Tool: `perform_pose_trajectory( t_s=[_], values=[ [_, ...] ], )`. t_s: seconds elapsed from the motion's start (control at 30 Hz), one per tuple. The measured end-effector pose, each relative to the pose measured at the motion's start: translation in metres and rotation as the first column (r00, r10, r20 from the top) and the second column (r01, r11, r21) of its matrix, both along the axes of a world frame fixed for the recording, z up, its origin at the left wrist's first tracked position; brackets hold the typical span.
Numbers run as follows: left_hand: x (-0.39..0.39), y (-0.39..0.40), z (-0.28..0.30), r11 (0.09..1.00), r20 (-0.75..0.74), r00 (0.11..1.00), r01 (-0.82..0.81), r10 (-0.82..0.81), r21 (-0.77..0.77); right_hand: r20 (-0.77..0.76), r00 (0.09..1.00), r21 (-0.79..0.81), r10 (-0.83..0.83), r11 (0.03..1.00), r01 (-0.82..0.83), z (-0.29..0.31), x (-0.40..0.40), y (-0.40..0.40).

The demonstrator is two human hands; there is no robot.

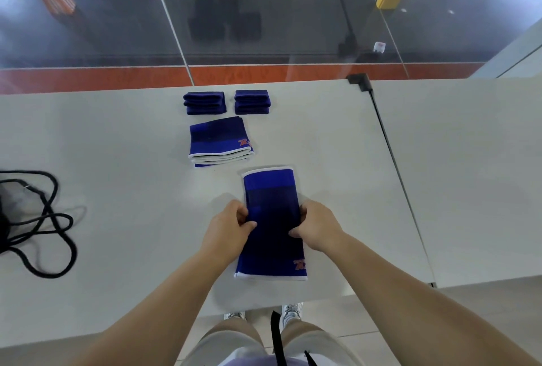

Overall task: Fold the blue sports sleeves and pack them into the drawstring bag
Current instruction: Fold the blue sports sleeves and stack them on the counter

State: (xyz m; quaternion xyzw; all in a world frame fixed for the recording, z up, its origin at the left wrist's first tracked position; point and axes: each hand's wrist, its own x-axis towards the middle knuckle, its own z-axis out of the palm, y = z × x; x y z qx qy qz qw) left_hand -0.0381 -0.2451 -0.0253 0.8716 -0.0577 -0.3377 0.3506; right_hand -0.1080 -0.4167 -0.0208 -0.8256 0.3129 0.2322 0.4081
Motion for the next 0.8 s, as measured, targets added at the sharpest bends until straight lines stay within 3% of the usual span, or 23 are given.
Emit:
perform_pose_trajectory(
  t_s=[0.17,0.3,0.4,0.6,0.7,0.8],
  values=[
    [-0.002,0.004,0.009,0.982,-0.125,0.988,-0.110,0.092,-0.154,0.080,0.992,0.081,-0.098,0.992,0.092,0.005,-0.006,-0.005],
    [-0.001,0.012,0.021,0.943,-0.210,0.970,-0.178,0.121,-0.281,0.099,0.947,0.354,-0.306,0.900,0.254,0.018,-0.014,-0.016],
    [-0.003,0.013,0.028,0.931,-0.178,0.979,-0.151,0.096,-0.332,0.163,0.929,0.431,-0.332,0.871,0.235,0.032,-0.021,-0.024],
    [-0.018,-0.005,0.039,0.979,0.040,0.999,0.043,-0.035,-0.198,0.297,0.954,0.119,0.027,0.991,-0.065,0.050,-0.023,-0.022],
    [-0.022,-0.013,0.048,0.991,0.205,0.977,0.082,-0.059,-0.106,0.292,0.932,-0.125,0.215,0.975,-0.186,0.058,-0.020,-0.024],
    [-0.025,-0.015,0.054,0.990,0.315,0.943,0.130,-0.104,-0.063,0.291,0.899,-0.262,0.327,0.931,-0.254,0.064,-0.020,-0.032]
  ],
)
